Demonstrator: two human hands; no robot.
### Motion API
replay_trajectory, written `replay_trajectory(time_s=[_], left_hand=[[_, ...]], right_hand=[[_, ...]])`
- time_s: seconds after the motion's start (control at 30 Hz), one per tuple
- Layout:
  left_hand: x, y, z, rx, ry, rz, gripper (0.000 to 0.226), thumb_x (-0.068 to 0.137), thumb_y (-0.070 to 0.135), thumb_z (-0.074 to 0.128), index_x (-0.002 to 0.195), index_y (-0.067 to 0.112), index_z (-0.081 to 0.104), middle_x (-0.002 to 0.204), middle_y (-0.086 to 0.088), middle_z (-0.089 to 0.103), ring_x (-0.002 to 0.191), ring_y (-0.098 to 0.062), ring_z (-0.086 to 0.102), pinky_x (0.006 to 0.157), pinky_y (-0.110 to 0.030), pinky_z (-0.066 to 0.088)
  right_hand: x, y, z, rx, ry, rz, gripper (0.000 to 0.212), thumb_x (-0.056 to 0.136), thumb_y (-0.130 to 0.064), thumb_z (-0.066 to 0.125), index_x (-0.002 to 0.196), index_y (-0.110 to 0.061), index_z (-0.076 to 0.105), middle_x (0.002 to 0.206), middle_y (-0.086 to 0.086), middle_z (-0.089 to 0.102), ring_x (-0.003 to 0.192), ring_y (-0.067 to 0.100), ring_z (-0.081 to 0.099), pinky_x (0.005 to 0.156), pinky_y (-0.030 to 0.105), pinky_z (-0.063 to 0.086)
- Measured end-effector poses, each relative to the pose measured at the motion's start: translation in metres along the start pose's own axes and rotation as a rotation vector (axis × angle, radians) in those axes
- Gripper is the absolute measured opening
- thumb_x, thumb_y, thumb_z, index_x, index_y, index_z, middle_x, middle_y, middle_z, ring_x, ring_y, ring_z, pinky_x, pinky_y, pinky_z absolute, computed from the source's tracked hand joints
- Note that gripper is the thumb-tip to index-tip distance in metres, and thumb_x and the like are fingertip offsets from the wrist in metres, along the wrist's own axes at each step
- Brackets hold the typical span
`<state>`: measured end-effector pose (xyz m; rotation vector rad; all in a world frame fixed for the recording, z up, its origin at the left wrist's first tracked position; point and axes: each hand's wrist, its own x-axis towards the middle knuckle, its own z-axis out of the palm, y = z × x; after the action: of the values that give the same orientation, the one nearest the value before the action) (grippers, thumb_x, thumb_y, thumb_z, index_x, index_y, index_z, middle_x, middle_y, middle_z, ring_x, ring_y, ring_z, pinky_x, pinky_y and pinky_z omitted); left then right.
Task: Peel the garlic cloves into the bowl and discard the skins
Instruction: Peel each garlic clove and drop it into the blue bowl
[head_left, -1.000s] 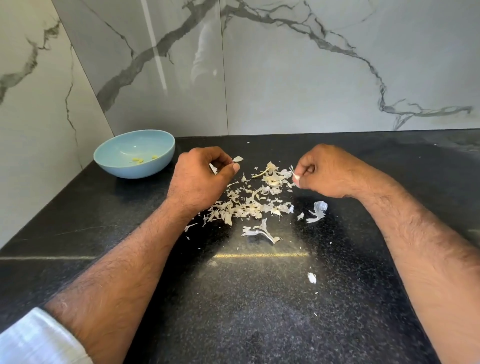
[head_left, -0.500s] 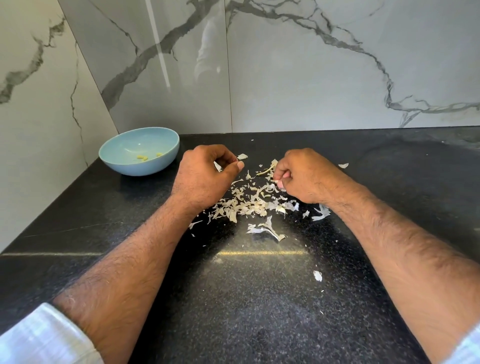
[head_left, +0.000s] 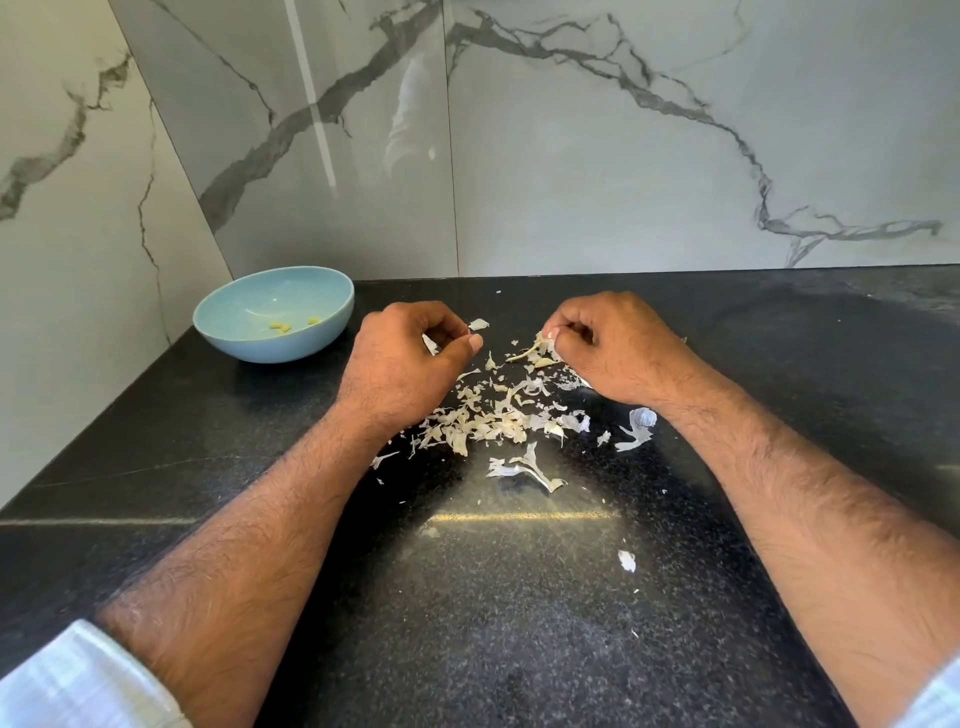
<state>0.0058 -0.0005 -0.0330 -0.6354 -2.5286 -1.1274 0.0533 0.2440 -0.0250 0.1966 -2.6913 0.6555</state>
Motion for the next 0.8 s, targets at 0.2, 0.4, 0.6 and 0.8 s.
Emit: replay_trajectory(time_s=[0.2,0.4,0.6,0.8], left_hand=[[-0.001,0.001,-0.003,-0.014,-0.001,-0.01,0.014,0.093,0.047,0.079,0.09,0.034,0.076,0.082,0.018,0.072,0.077,0.0,0.062,0.082,-0.038,0.061],[-0.008,0.003,-0.008,-0.05,-0.008,-0.023,0.014,0.093,0.047,0.08,0.088,0.035,0.076,0.084,0.018,0.073,0.084,-0.004,0.066,0.088,-0.047,0.063],[-0.012,0.008,-0.01,-0.071,-0.025,-0.001,0.013,0.093,0.046,0.08,0.088,0.034,0.076,0.083,0.018,0.074,0.075,-0.001,0.065,0.086,-0.046,0.063],[-0.012,0.011,-0.009,-0.126,-0.067,-0.029,0.011,0.092,0.043,0.082,0.09,0.033,0.078,0.084,0.014,0.076,0.07,-0.006,0.07,0.075,-0.039,0.064]], right_hand=[[-0.004,-0.006,-0.001,0.005,-0.048,-0.017,0.021,0.104,-0.01,0.061,0.117,-0.017,0.076,0.1,-0.009,0.068,0.056,-0.025,0.052,0.049,-0.001,0.037],[-0.009,-0.011,-0.007,0.001,0.006,-0.007,0.016,0.095,-0.017,0.076,0.11,-0.022,0.078,0.1,-0.013,0.075,0.077,-0.004,0.066,0.066,0.005,0.045],[-0.014,-0.017,-0.011,0.084,0.012,0.027,0.01,0.099,-0.014,0.07,0.103,-0.023,0.071,0.081,-0.016,0.078,0.068,0.011,0.075,0.069,0.037,0.065],[-0.014,-0.016,-0.013,0.369,0.027,0.119,0.017,0.088,-0.011,0.084,0.098,-0.024,0.08,0.09,-0.008,0.079,0.08,0.005,0.073,0.077,0.025,0.061]])
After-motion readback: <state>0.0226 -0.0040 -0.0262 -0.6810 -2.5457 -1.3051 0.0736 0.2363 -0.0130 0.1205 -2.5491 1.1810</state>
